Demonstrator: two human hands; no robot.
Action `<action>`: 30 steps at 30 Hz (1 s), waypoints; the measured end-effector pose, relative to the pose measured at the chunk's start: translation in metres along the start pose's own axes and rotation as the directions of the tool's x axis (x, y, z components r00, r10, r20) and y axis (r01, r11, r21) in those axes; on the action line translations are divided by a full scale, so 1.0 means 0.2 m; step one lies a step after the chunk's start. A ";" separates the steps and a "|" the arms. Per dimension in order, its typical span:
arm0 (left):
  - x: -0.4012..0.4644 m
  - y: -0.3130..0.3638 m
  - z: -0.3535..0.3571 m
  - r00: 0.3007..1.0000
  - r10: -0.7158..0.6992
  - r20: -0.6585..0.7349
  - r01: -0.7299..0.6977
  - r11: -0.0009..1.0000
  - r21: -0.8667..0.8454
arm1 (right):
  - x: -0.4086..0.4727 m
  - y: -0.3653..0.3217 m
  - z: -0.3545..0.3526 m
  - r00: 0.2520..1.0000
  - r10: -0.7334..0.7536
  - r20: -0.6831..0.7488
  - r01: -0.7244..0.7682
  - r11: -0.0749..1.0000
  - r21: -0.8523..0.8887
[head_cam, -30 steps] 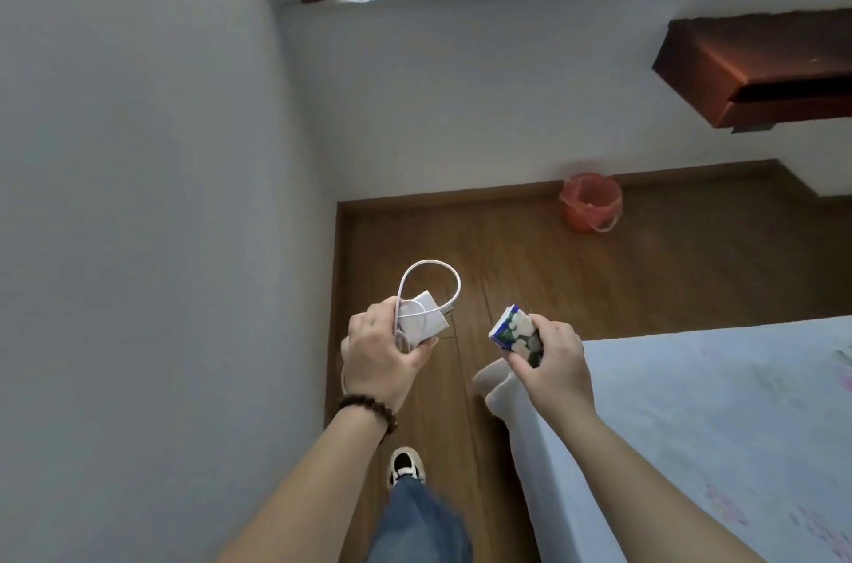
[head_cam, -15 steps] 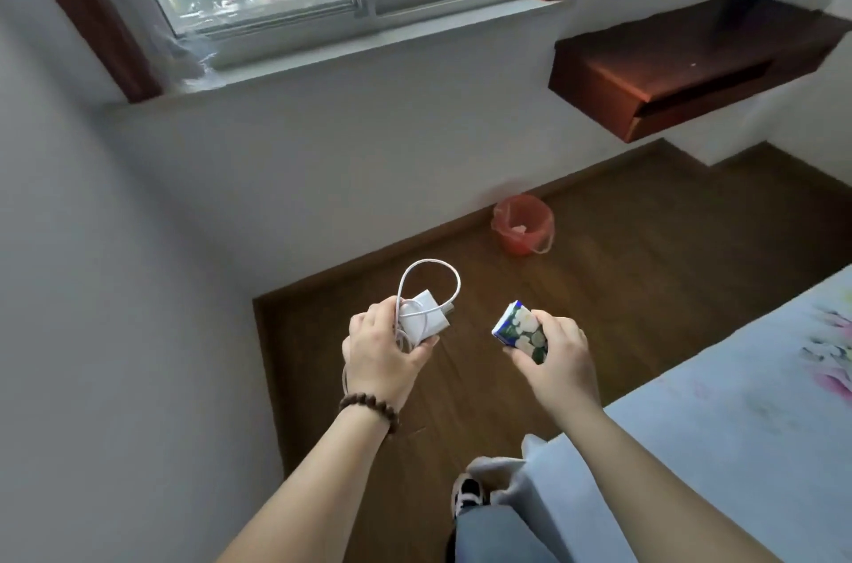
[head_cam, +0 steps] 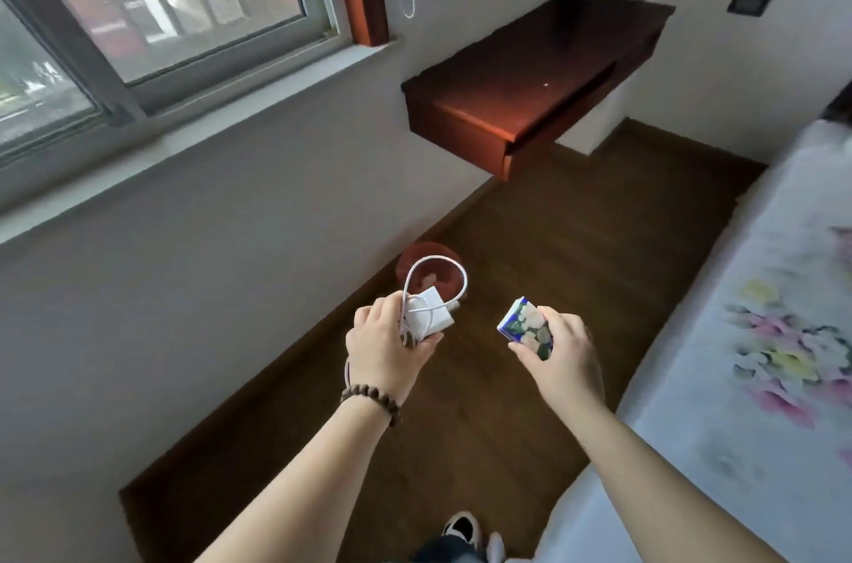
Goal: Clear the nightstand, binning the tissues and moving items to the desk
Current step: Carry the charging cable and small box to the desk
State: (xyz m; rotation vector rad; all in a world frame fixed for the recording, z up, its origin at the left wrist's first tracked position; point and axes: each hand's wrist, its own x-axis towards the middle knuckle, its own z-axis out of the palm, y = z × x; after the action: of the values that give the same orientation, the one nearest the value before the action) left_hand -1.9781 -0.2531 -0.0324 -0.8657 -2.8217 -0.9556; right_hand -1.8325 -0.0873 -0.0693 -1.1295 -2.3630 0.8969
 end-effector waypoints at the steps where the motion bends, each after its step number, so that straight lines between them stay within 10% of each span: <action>1: 0.08 0.05 0.04 1.000 0.017 0.007 -0.017 1.000 -0.012 | 0.07 0.01 -0.02 1.000 0.012 -0.011 -0.012 1.000 0.002; 17: 1.15 0.83 0.92 0.949 0.262 0.177 -0.230 0.956 -0.181 | 1.13 0.48 -0.38 0.952 0.209 -0.225 -0.222 0.974 -0.034; 30: 2.54 1.42 1.42 0.984 0.170 0.048 -0.156 0.966 -0.205 | 2.80 0.59 -0.71 0.968 0.098 -0.230 -0.127 0.985 -0.119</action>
State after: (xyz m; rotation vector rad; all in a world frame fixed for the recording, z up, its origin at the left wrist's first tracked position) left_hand -2.2205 0.3464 0.0000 -1.1509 -2.6858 -1.2231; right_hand -2.0287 0.4654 -0.0153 -1.3529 -2.2187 0.6177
